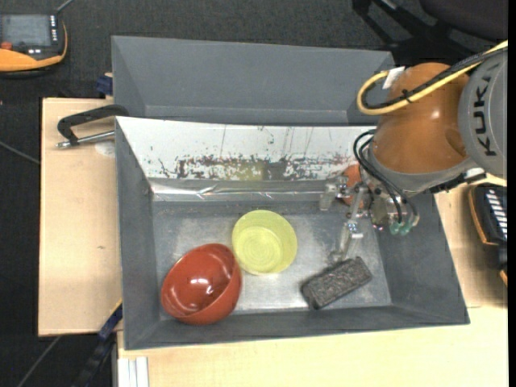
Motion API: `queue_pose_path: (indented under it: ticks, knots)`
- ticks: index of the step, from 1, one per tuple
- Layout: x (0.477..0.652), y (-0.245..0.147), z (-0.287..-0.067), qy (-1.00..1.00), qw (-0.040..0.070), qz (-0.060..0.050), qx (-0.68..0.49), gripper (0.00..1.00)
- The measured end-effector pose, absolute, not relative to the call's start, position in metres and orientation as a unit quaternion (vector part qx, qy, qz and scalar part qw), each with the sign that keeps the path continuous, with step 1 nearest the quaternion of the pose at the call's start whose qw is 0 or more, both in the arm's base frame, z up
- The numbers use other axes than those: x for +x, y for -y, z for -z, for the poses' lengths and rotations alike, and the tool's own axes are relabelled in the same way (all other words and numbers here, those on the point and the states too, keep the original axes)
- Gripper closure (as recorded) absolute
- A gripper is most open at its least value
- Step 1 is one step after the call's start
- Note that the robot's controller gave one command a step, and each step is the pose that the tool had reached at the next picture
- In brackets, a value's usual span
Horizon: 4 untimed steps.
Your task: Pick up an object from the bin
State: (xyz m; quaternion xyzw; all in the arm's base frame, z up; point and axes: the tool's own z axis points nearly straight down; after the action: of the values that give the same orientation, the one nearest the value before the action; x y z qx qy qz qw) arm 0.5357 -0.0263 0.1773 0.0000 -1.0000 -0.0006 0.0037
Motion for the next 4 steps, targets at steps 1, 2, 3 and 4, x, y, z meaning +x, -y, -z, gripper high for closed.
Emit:
queue_pose_path:
  ticks: [1, 2, 3, 4]
  knots:
    - [0.552, -0.052, -0.072, 1.000, 0.006, 0.003, -0.004, 0.00]
    - [0.554, -0.048, -0.077, 1.000, 0.003, 0.001, -0.006, 1.00]
    - [0.570, -0.025, -0.298, 1.000, -0.006, 0.002, 0.020, 1.00]
    - [0.547, -0.051, -0.374, 0.993, -0.013, 0.002, 0.119, 1.00]
